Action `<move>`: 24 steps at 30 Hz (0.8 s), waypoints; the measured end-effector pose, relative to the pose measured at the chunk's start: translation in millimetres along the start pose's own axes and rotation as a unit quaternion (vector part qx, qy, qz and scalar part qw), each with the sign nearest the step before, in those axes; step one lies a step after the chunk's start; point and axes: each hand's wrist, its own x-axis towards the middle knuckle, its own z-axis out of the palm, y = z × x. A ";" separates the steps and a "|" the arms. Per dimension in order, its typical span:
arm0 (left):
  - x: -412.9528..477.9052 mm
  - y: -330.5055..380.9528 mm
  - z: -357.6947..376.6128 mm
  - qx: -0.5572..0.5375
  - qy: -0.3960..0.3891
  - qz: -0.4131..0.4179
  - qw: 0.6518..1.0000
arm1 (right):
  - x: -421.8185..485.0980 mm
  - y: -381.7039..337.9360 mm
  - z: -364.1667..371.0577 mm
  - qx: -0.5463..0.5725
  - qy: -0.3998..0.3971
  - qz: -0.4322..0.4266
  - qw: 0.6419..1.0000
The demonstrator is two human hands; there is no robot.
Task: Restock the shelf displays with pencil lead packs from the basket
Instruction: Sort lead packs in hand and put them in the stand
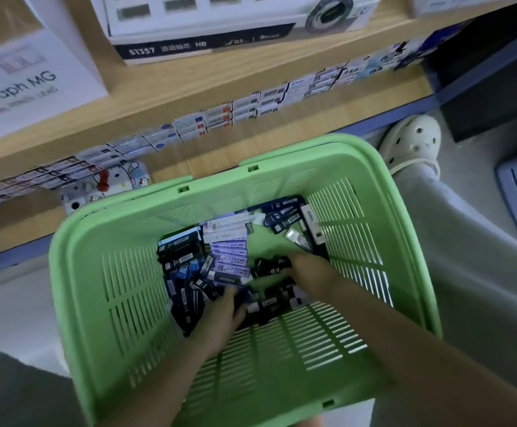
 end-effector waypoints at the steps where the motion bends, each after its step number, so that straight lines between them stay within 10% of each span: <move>1: 0.1 4.9 -1.4 -0.082 0.024 -0.023 0.996 | -2.8 -3.1 -6.5 0.024 0.017 0.013 0.999; 10: 9.1 63.6 -28.9 -0.535 0.071 -0.102 0.836 | -29.7 -72.6 -22.5 0.177 0.088 -0.064 0.978; 20: 5.6 62.3 -49.2 -0.440 0.126 -0.064 0.887 | -52.2 -85.6 -13.7 0.223 0.013 -0.179 0.958; 24: 2.6 49.4 -60.1 -0.387 0.154 -0.048 0.908 | -34.4 -73.6 -20.8 0.246 0.129 -0.098 0.956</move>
